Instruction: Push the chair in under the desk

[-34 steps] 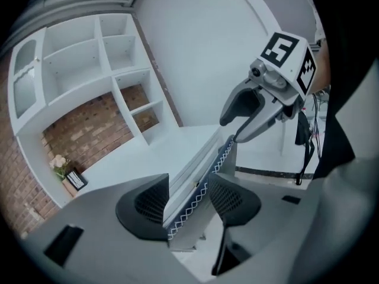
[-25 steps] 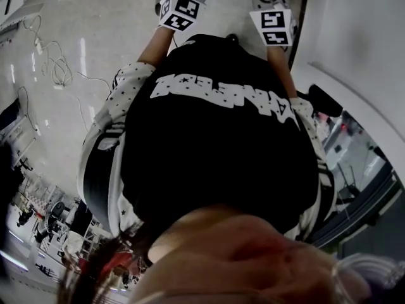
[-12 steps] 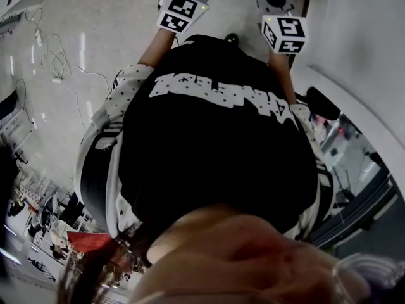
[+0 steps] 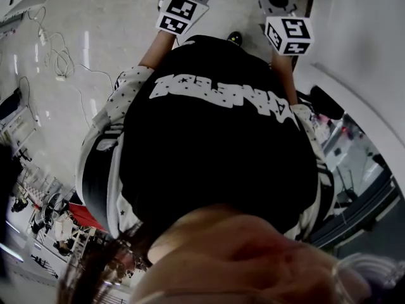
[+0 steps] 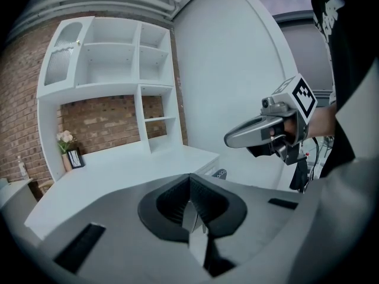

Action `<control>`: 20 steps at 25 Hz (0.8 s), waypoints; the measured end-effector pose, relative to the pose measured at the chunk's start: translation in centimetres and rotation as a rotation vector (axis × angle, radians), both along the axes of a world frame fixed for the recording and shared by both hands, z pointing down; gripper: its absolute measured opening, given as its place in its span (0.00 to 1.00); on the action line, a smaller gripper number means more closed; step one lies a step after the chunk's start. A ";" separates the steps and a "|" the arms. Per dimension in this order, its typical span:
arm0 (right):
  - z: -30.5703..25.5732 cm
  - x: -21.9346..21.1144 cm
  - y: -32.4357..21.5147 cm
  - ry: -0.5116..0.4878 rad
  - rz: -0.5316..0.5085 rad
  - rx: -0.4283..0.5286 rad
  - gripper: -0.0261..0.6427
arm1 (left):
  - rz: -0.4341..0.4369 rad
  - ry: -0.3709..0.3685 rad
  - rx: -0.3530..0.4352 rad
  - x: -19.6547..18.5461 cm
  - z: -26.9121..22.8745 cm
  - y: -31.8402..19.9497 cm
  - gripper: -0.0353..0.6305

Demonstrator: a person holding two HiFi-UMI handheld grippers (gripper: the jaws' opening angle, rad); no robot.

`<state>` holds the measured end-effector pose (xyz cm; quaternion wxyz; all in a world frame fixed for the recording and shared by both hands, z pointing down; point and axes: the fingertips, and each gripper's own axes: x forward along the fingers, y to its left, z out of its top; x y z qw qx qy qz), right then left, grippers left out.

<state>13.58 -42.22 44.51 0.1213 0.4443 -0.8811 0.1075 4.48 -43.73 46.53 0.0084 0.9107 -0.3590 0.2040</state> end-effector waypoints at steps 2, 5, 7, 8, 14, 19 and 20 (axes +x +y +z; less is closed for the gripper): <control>-0.1 0.1 0.0 0.003 0.003 0.002 0.09 | 0.000 -0.001 0.003 0.0 -0.1 0.0 0.11; -0.2 0.2 0.1 0.011 0.008 0.005 0.09 | 0.002 -0.009 0.015 0.0 -0.2 0.0 0.11; -0.1 0.2 0.2 0.016 0.012 0.003 0.09 | 0.001 -0.006 0.014 -0.1 -0.2 0.1 0.11; -0.2 0.2 0.2 0.016 0.015 0.003 0.09 | 0.000 -0.003 0.012 -0.1 -0.1 0.1 0.11; -0.4 0.4 0.3 0.016 0.029 0.008 0.09 | 0.003 0.001 0.022 -0.1 -0.6 0.1 0.11; -0.5 0.4 0.3 0.014 0.025 0.010 0.08 | 0.004 -0.005 0.027 0.0 -0.6 0.1 0.11; -0.5 0.3 0.3 0.012 0.026 0.011 0.08 | 0.004 -0.002 0.027 0.0 -0.7 0.1 0.11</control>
